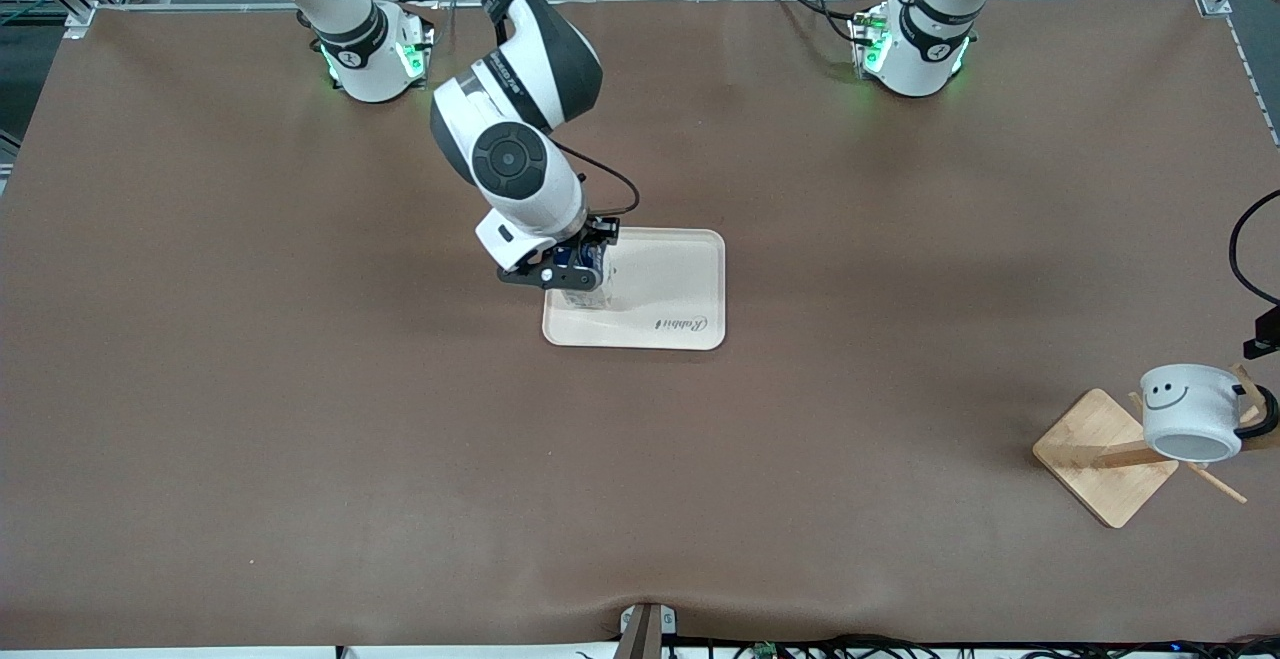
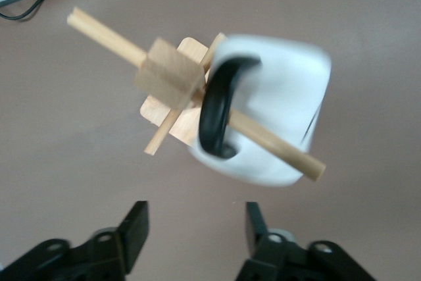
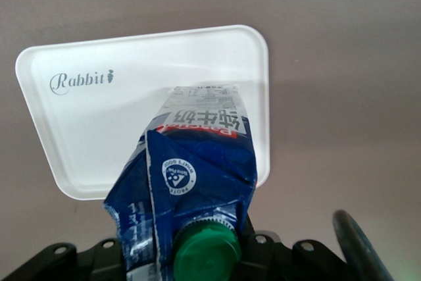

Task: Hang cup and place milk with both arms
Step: 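Carry the blue milk carton away from the tray with the right gripper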

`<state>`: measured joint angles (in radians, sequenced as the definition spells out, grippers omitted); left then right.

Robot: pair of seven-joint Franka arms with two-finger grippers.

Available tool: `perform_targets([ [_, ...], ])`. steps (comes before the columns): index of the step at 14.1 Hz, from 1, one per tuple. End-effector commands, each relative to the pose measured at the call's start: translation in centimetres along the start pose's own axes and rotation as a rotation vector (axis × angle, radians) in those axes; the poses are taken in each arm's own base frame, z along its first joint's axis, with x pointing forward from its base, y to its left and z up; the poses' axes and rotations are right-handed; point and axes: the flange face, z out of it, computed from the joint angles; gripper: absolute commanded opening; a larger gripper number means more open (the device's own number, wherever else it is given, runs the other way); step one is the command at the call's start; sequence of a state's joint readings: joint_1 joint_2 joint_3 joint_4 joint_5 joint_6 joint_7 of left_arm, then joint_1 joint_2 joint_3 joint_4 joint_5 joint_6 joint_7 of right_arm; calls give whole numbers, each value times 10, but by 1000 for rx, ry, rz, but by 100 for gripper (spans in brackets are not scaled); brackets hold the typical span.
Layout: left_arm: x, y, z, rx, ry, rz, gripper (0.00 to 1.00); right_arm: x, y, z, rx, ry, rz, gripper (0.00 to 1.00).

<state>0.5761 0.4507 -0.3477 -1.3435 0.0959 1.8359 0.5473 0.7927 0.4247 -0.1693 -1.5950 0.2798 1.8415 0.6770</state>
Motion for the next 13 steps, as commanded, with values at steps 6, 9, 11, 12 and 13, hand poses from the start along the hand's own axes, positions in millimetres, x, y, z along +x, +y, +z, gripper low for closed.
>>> perform_targets([
  [6, -8, 45, -37, -36, -102, -147, 100, 65, 140, -98, 44, -10, 129, 0],
  [9, -11, 59, -50, -41, -129, -174, 100, 84, 208, -108, 7, -21, 110, 0],
  [11, -9, 73, -57, -42, -138, -205, 100, 99, 263, -110, -15, -14, 67, 0],
  [12, -5, 84, -58, -43, -137, -219, 100, 107, 292, -105, -8, -29, 50, 0],
  [13, -4, 90, -60, -38, -139, -247, 100, 113, 320, -102, 5, -34, 18, 0],
])
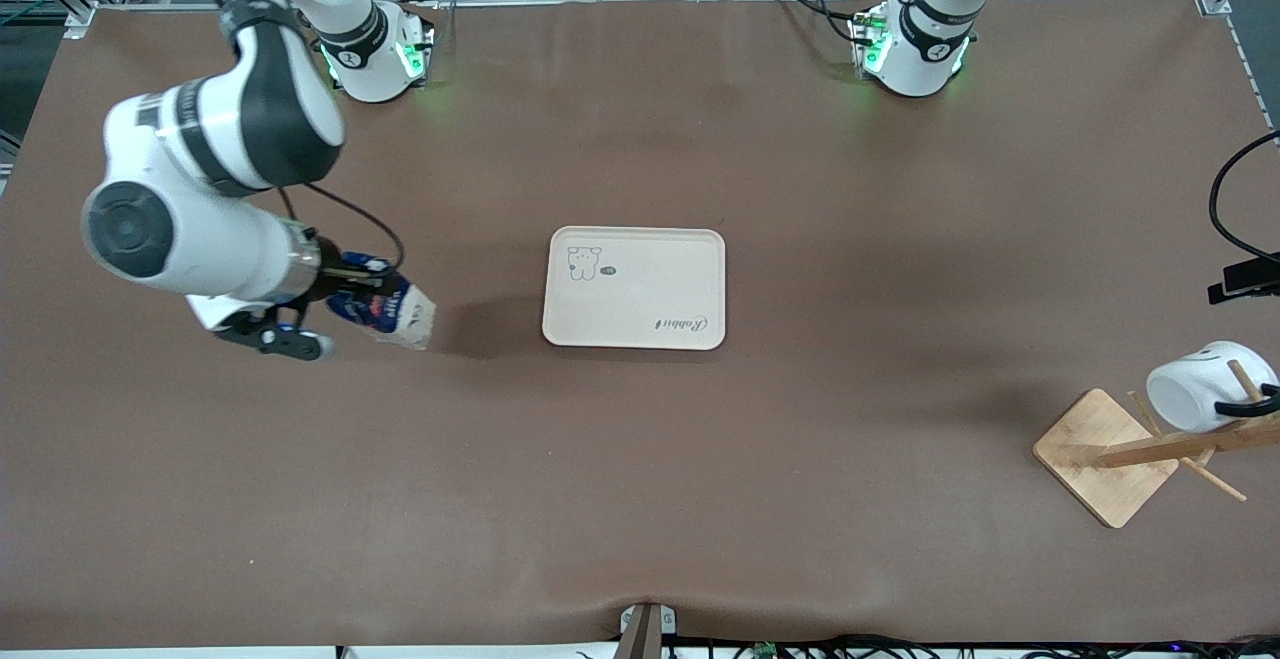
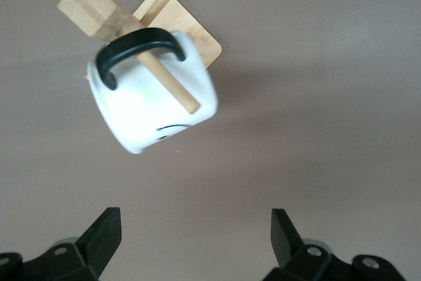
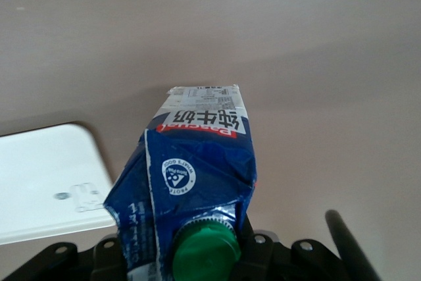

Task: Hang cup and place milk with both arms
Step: 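Carry the blue milk carton away from the tray with the right gripper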

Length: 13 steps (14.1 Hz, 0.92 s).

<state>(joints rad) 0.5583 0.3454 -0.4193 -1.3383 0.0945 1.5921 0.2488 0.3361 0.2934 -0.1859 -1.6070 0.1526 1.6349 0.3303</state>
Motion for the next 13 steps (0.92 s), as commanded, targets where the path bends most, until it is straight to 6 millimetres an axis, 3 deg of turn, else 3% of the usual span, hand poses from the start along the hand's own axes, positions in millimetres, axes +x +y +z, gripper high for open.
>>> perform_targets([
  [1, -5, 22, -5, 3, -11, -52, 100, 10, 74, 5, 28, -17, -82, 0],
  [4, -1, 46, -9, -1, -3, -94, 100, 24, 141, 26, 54, -36, -126, 0],
  [7, 0, 67, -12, -1, -1, -138, 100, 31, 210, 67, 38, 12, -194, 0],
  [10, 2, 86, -14, 10, 1, -176, 100, 22, 221, 98, 26, 42, -193, 0],
  [11, 2, 98, -18, 31, 8, -182, 100, 20, 230, 104, -4, 53, -194, 0],
  [12, 1, 125, -23, 70, 15, -165, 100, 19, 234, 109, -25, 53, -199, 0],
  [13, 0, 131, -21, 110, 10, -191, 100, 19, 234, 109, -30, 53, -202, 0],
])
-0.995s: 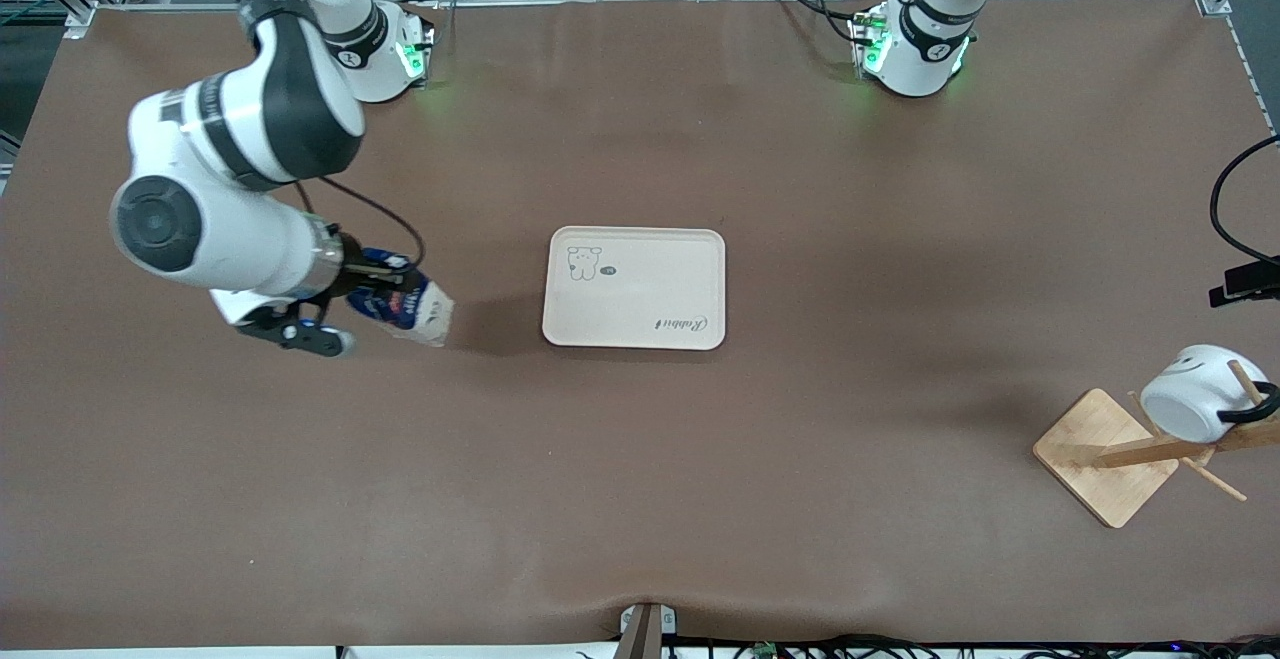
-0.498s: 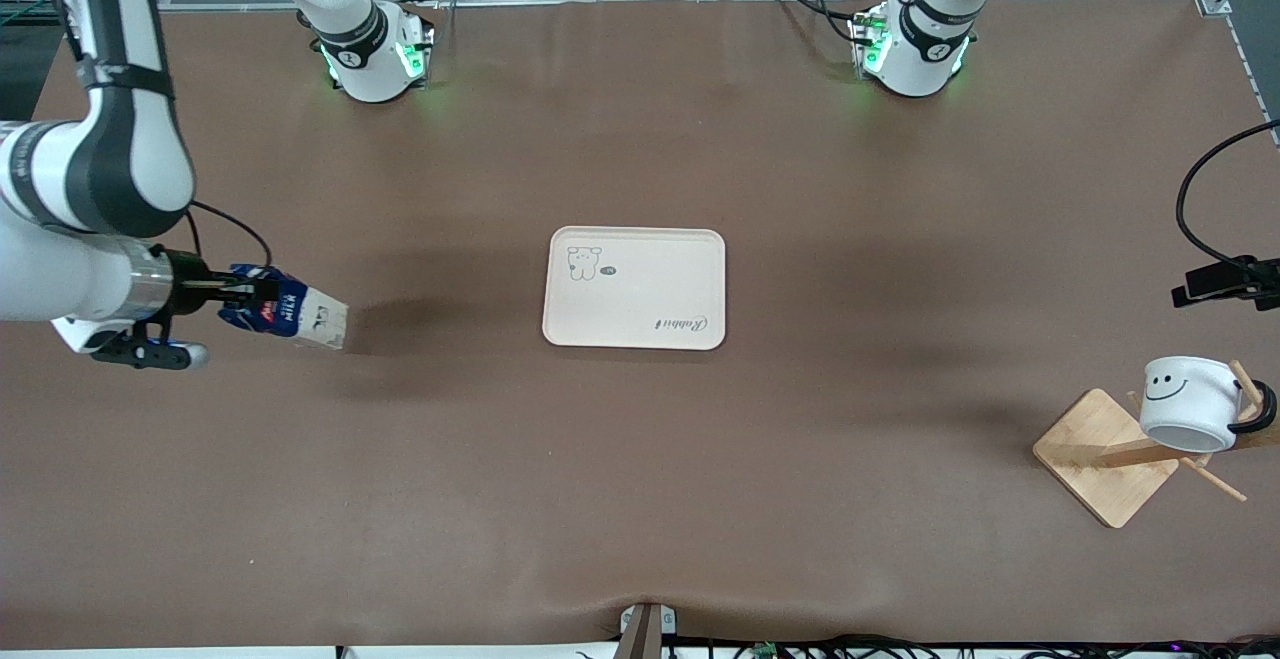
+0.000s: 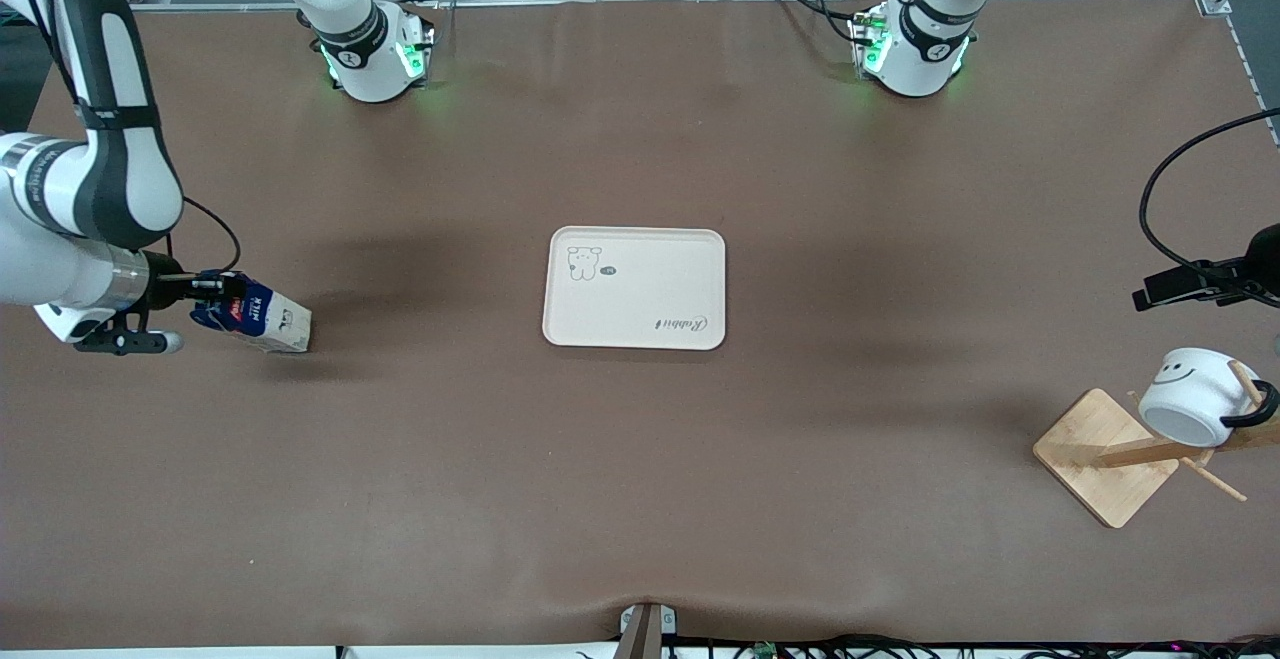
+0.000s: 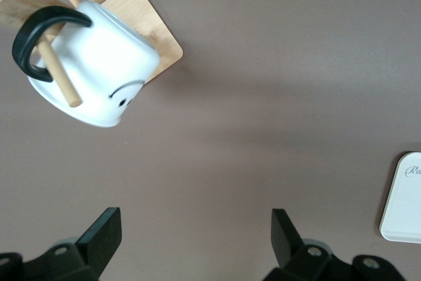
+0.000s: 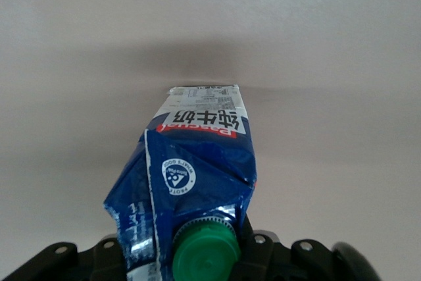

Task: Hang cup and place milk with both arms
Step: 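Set the carton on the table and open the right gripper while the left gripper withdraws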

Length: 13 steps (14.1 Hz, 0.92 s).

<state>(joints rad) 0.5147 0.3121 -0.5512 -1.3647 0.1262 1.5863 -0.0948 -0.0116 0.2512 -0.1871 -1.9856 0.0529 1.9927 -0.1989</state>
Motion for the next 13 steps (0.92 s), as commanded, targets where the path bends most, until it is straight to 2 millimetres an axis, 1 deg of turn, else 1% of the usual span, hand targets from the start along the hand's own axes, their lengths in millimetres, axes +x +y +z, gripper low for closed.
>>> perform_targets([
  [1, -22, 37, -15, 114, 18, -34, 100, -16, 1, -5, -26, 13, -22, 0],
  [4, -37, 69, -24, 146, 34, -6, 100, -20, 1, 6, -23, -6, -22, 0],
  [5, -48, 79, -29, 156, 40, 9, 100, -21, 1, 6, -23, -8, -22, 0],
  [6, -55, 80, -28, 163, 41, 8, 100, -22, 2, 9, -22, -12, -21, 0],
  [7, -63, 84, -32, 161, 50, 12, 100, -22, 2, 11, -22, -14, -20, 0],
  [8, -71, 87, -35, 147, 62, 15, 100, -22, 1, 11, -22, -15, -20, 14],
  [9, -77, 85, -38, 131, 72, 17, 100, -22, 2, 11, -21, -15, -19, 34],
  [10, -85, 82, -40, 115, 90, 15, 100, -22, 2, 10, -22, -12, -19, 63],
  [11, -94, 84, -42, 106, 113, 22, 100, -20, 2, 9, -23, -8, -19, 100],
  [13, -104, 83, -43, 103, 142, 24, 100, -19, 2, 6, -25, 4, -19, 100],
])
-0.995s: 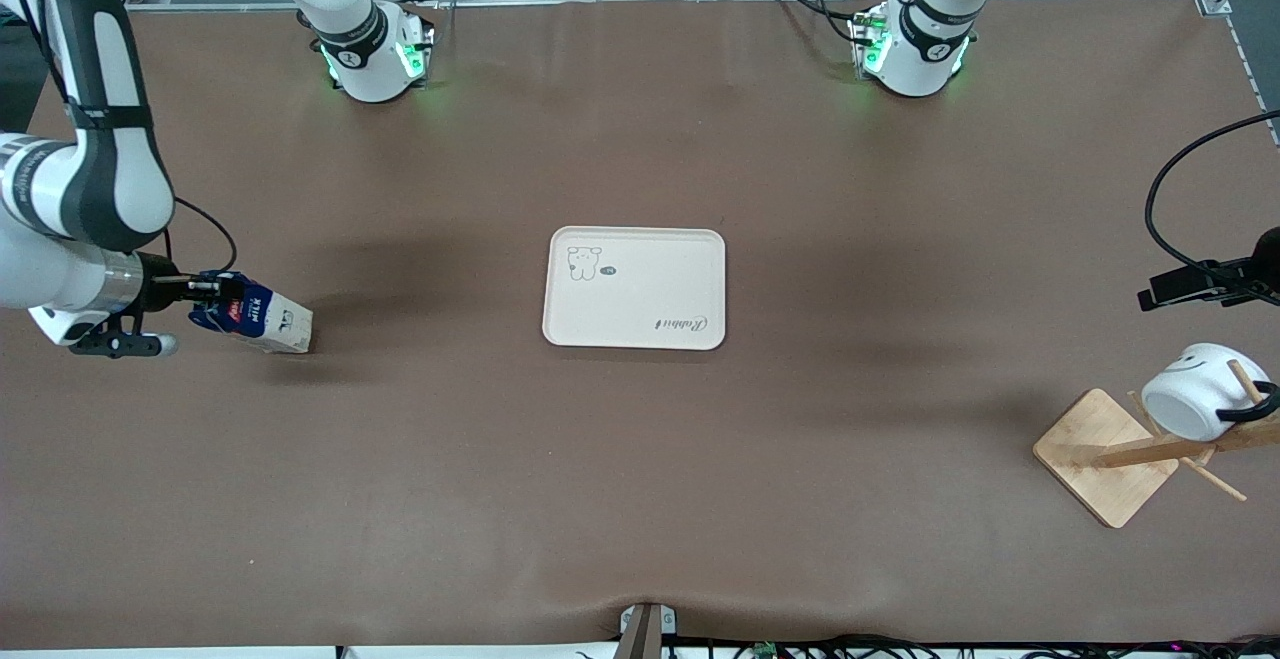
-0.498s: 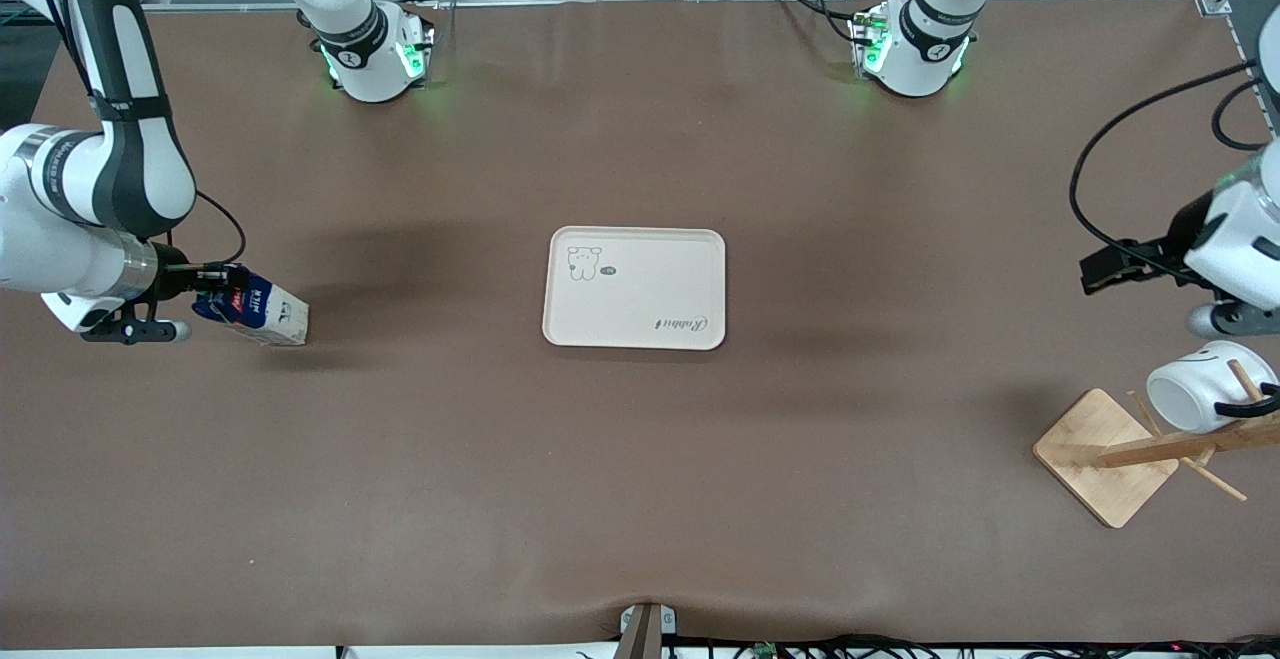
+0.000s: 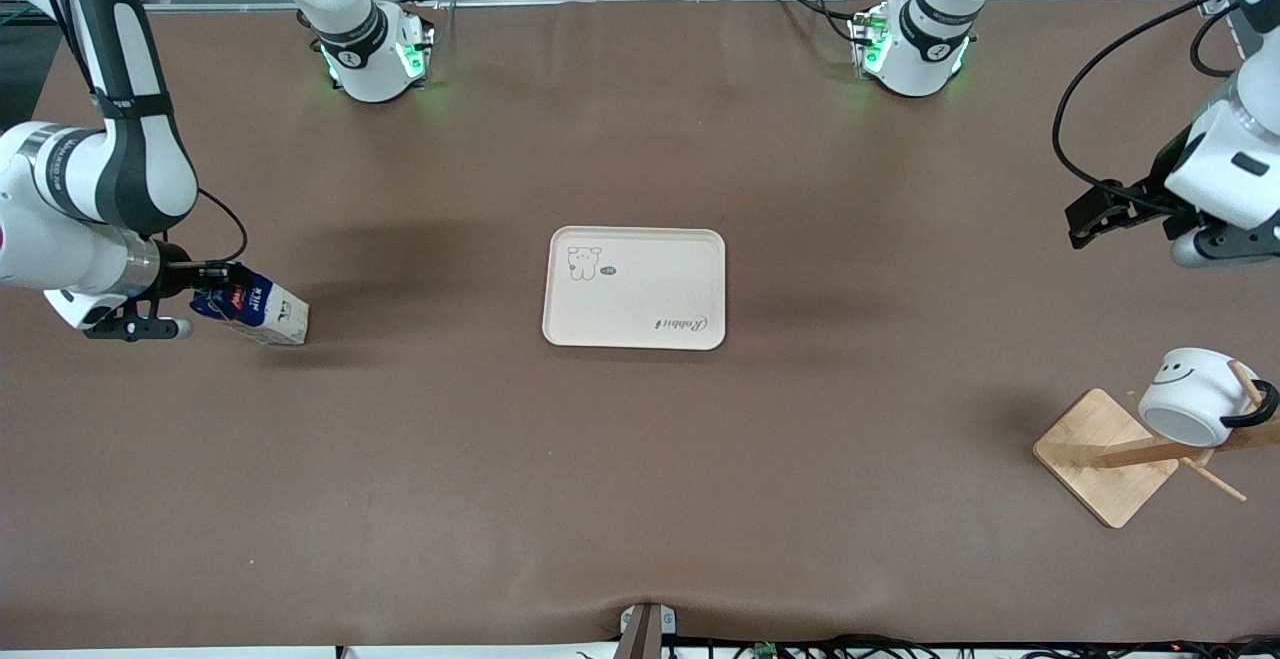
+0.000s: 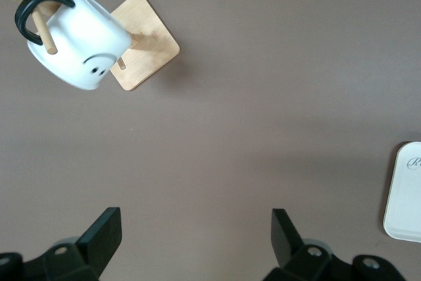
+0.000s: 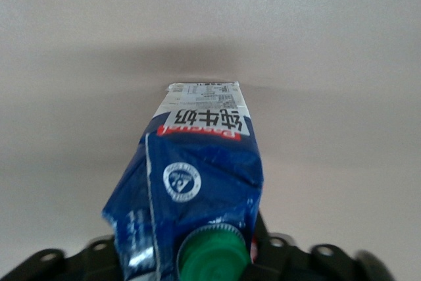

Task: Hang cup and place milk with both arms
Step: 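Set the carton on the table and open the right gripper while the left gripper withdraws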

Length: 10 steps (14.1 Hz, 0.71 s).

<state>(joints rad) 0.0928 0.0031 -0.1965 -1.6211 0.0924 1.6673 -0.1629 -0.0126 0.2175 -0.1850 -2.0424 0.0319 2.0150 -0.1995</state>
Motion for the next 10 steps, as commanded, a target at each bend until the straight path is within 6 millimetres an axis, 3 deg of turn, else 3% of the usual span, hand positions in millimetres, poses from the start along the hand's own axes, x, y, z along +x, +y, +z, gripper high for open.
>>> perform_targets([
  [1, -23, -2, -5, -13, 39, 4, 100, -7, 2, 0, -11, 2, -10, 100],
  [6, -20, -6, -30, -13, 44, 0, 100, -3, 2, -8, -14, 7, -2, 100],
  [10, -21, -9, -37, -12, 40, -3, 100, 5, -4, -55, -8, -42, -13, 100],
])
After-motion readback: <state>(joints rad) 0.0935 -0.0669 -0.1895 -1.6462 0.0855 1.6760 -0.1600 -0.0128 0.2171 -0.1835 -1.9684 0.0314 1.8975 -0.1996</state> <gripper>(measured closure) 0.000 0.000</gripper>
